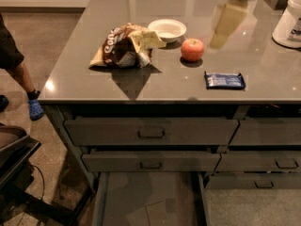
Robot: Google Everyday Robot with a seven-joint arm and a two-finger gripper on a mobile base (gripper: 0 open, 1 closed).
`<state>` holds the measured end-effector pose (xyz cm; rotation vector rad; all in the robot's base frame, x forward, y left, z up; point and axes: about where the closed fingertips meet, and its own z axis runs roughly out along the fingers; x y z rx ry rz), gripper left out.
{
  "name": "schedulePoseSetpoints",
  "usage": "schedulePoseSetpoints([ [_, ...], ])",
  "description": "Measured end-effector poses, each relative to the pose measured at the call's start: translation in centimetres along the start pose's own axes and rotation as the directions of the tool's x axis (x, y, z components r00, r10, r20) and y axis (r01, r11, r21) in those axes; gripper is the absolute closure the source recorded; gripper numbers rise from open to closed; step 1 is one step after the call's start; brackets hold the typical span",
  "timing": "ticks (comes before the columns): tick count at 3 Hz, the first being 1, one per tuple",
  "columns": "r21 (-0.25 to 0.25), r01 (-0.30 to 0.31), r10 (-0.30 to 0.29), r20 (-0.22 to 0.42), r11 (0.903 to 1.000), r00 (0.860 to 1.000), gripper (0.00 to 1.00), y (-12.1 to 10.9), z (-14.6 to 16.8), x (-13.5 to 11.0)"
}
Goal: Place brown chip bag into bottom drawer
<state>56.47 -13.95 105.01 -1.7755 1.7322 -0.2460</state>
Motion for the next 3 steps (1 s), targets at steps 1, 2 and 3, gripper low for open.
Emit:
schedulePoseSetpoints([
  [1,-0.006,0.093,-0.09,0.189,0.9957,0.978,0.0,-3.98,5.99,-5.16],
  [2,-0.005,0.094,-0.091,0.189,0.9956,0.978,0.0,-3.96,5.93,-5.21],
  [3,0.021,0.064,-0.067,0.241,0.9977,0.968,0.0,-3.79,6.92,-5.63],
])
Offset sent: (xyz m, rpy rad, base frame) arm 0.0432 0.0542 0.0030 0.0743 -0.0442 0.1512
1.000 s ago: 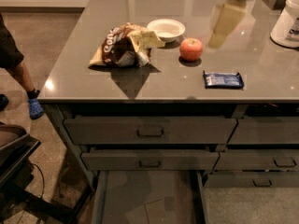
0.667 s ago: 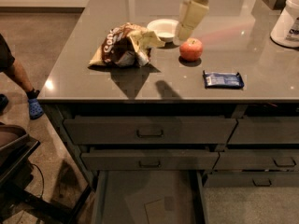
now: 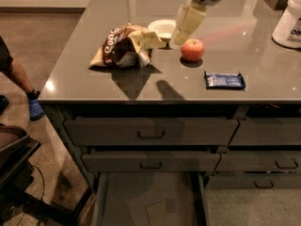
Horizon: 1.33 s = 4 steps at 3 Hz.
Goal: Place brown chip bag into bottom drawer
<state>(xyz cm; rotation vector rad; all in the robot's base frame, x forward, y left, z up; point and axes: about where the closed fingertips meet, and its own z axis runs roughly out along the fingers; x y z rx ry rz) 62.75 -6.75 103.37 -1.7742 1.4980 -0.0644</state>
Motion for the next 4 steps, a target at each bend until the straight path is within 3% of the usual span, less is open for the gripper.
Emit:
schedulePoseSetpoints([
  [1,-0.007,-0.064,0.064,0.187,0.9979,0.98,0.0,0.2,5.4,-1.6],
  [2,-0.078,-0.102,0.122,0.329,0.9918,0.936,0.0,0.7,12.3,-2.9],
  [3,-0.176,-0.136,0.199,0.416,0.975,0.887,0.0,2.0,17.4,-4.1],
  [4,-0.188,-0.144,0.211,0.419,0.9716,0.883,0.18,2.3,18.1,-3.8],
])
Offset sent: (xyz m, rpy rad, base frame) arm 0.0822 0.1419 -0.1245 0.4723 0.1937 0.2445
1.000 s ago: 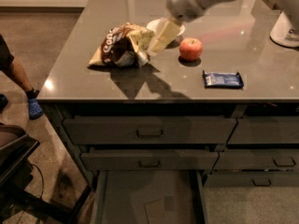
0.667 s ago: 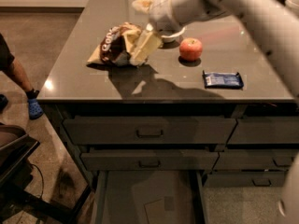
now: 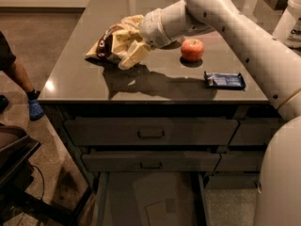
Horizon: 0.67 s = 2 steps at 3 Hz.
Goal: Place brown chip bag into bottom drawer
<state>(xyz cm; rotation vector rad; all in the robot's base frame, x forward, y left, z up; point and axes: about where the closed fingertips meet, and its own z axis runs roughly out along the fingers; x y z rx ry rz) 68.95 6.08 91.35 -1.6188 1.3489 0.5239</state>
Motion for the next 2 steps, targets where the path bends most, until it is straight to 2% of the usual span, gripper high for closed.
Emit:
schedulePoseSetpoints([
  [2,0.0,0.0,0.0,0.0,1.0,1.0,0.65,0.0,0.01,0.0],
])
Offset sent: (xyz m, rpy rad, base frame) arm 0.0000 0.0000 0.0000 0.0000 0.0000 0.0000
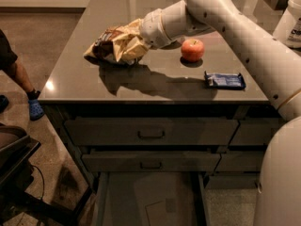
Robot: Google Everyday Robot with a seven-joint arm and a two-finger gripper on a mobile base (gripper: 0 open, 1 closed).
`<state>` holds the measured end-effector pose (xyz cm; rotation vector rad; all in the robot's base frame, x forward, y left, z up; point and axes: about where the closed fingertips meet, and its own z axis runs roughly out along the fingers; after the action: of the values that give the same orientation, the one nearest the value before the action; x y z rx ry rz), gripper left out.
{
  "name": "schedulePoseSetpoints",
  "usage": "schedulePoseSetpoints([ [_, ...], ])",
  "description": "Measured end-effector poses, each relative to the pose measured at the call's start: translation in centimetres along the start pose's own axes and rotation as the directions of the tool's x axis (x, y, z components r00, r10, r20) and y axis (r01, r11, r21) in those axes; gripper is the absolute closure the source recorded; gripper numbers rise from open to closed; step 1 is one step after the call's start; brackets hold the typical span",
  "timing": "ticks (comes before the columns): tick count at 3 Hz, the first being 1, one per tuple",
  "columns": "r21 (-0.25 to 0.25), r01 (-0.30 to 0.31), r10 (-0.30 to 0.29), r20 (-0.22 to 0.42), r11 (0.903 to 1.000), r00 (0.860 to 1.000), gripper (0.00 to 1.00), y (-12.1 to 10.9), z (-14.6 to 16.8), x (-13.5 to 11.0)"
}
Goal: Place brown chip bag into bottom drawer
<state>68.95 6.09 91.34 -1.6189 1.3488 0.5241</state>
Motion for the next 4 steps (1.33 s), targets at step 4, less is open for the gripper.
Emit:
schedulePoseSetpoints([
  [4,0.218,-0.12,0.101,0.097,0.9686,0.99,1.0,7.8,-7.0,-14.4],
])
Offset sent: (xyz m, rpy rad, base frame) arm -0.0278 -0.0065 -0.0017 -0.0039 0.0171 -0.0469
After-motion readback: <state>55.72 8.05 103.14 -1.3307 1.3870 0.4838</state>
